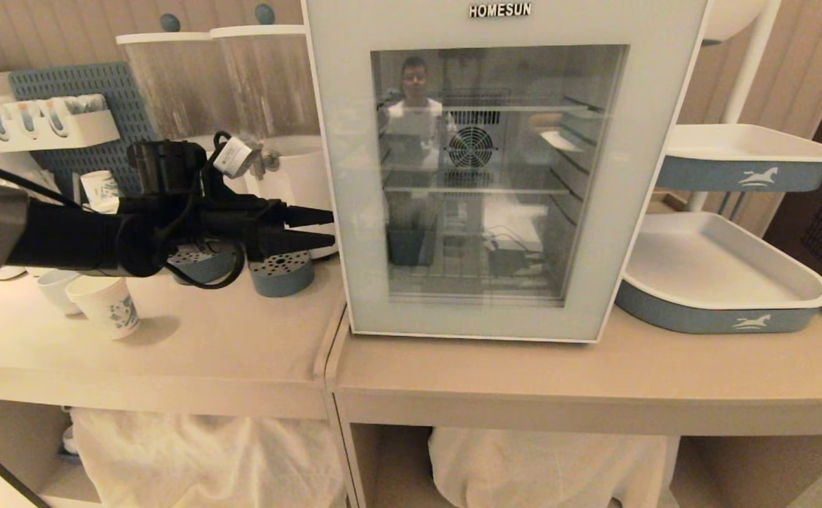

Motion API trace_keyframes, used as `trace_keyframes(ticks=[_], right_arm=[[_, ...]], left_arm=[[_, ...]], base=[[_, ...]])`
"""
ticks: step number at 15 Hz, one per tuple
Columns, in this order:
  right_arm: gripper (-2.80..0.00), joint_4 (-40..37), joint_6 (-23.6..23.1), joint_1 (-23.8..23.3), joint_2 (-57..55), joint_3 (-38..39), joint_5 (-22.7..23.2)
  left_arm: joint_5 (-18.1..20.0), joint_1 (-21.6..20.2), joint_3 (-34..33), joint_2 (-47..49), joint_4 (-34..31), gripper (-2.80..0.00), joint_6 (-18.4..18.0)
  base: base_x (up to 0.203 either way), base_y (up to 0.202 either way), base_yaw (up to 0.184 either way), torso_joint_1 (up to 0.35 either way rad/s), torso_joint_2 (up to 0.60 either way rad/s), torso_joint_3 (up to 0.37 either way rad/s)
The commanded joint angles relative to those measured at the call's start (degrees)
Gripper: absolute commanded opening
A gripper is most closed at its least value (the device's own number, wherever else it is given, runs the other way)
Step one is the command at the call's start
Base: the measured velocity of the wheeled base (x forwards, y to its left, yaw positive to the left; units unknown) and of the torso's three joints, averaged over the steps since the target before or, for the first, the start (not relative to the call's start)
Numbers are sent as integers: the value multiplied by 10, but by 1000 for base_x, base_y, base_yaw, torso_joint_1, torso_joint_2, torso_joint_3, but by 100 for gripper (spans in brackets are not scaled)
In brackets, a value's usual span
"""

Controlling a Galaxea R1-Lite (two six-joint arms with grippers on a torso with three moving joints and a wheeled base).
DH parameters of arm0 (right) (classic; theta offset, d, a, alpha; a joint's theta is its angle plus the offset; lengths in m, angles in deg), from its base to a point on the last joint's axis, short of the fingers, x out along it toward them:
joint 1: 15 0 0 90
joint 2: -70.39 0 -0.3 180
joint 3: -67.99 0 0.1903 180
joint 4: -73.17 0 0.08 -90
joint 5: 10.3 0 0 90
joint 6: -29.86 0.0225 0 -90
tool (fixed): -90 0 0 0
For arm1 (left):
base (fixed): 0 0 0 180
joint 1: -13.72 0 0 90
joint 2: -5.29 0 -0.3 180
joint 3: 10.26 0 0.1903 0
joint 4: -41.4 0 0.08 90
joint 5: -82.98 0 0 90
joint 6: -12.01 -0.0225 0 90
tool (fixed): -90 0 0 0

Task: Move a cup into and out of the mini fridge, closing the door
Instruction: Open the freezer door

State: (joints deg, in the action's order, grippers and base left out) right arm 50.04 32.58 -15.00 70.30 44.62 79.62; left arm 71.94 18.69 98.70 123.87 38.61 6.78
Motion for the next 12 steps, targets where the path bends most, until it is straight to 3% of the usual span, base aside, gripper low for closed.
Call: trace_keyframes(ticks=[1, 12], right_arm=[[-280, 0, 0, 0, -1, 0, 0], [-280, 0, -2, 0, -1, 0, 0]], left_arm=[[5, 3, -9, -4, 2, 0, 0], [9, 8, -64, -44, -19, 0, 1]], base=[[0, 0, 0, 0, 0, 0], [0, 0, 0, 0, 0, 0]])
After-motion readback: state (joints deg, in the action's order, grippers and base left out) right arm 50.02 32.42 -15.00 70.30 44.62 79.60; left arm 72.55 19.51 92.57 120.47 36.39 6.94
